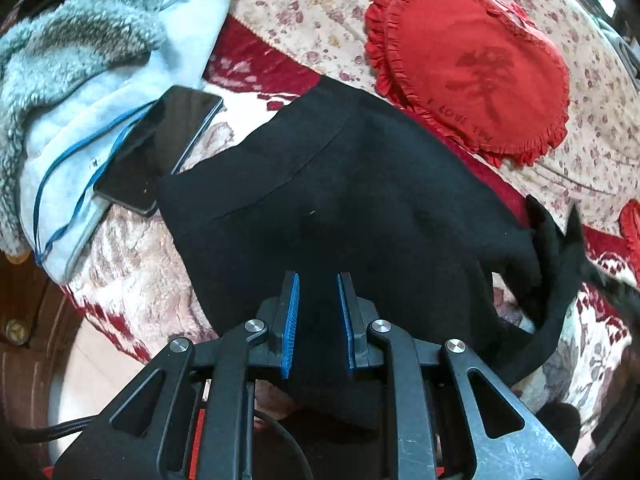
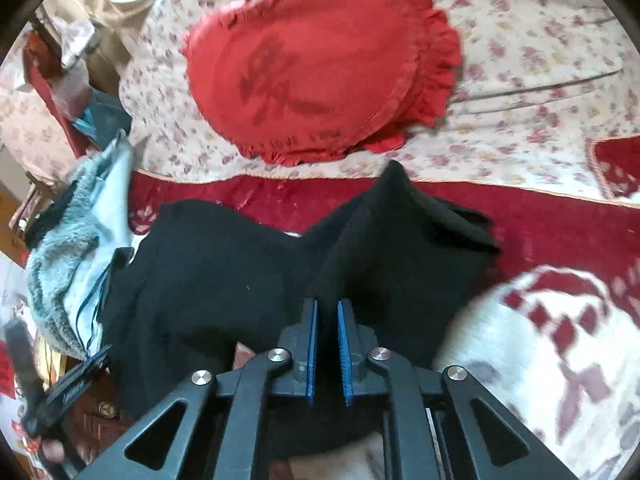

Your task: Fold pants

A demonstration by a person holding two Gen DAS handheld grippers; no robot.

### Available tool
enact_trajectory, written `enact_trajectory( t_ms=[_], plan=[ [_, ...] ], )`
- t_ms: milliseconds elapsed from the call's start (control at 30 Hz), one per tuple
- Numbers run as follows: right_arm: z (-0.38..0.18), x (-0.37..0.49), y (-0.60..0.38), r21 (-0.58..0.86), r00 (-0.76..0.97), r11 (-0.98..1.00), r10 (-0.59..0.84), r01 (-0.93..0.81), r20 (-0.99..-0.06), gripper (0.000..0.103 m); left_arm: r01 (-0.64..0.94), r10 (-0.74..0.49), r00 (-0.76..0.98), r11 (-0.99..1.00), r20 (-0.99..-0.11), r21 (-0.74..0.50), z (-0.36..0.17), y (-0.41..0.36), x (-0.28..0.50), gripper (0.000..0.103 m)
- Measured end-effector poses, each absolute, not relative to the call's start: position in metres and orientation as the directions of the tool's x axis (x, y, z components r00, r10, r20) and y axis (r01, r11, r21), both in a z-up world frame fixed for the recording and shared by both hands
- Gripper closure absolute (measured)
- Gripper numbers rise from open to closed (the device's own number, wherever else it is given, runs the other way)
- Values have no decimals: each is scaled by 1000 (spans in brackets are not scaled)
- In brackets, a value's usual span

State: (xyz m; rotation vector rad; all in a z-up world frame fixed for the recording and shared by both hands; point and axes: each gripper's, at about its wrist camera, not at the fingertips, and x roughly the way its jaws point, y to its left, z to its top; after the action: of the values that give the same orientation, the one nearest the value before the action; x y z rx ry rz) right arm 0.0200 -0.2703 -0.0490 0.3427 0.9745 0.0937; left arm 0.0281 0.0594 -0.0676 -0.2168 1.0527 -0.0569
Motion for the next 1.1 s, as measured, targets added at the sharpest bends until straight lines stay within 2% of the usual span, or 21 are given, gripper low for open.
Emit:
enact_trajectory(
  t_ms=[167,400,500,567,600,633,700,800,967,1100],
  plan=[
    [-43,-40,-295,298,556,951,202,86,-806,96,-52,-156,505,976,-849,-211,-61,57,20,87],
    [-73,-107,-344,250,442,940,126,234,-888,96,-48,-151,503,978,-851,-202,-57,56,14,87],
    [-55,-118,-364,287,521,922,115,261,-846,93,-49,-147,508,979,-849,-199,-56,55,15,87],
    [-37,-112,-359,296,574,931,127,212,-809,78,-47,-156,504,977,-849,-208,-55,54,16,87],
    [-29,-105,-350,294,592,940,139,173,-794,59,-46,-160,504,976,-849,-211,-55,53,16,87],
    [-24,-97,-339,295,599,946,159,134,-785,55,-46,-160,503,976,-849,-211,-55,51,17,81],
    [-20,-73,-307,302,595,953,223,35,-772,55,-37,-172,500,975,-849,-220,-55,48,18,72],
    [-24,-39,-253,254,575,964,253,-80,-778,55,-17,-175,499,977,-849,-211,-53,41,23,71],
    [-55,20,-204,99,514,977,185,-190,-837,55,-2,-169,491,981,-855,-195,-55,35,35,71],
    [-90,52,-201,1,471,983,88,-182,-878,56,0,-174,476,980,-862,-197,-61,31,42,71]
  ],
)
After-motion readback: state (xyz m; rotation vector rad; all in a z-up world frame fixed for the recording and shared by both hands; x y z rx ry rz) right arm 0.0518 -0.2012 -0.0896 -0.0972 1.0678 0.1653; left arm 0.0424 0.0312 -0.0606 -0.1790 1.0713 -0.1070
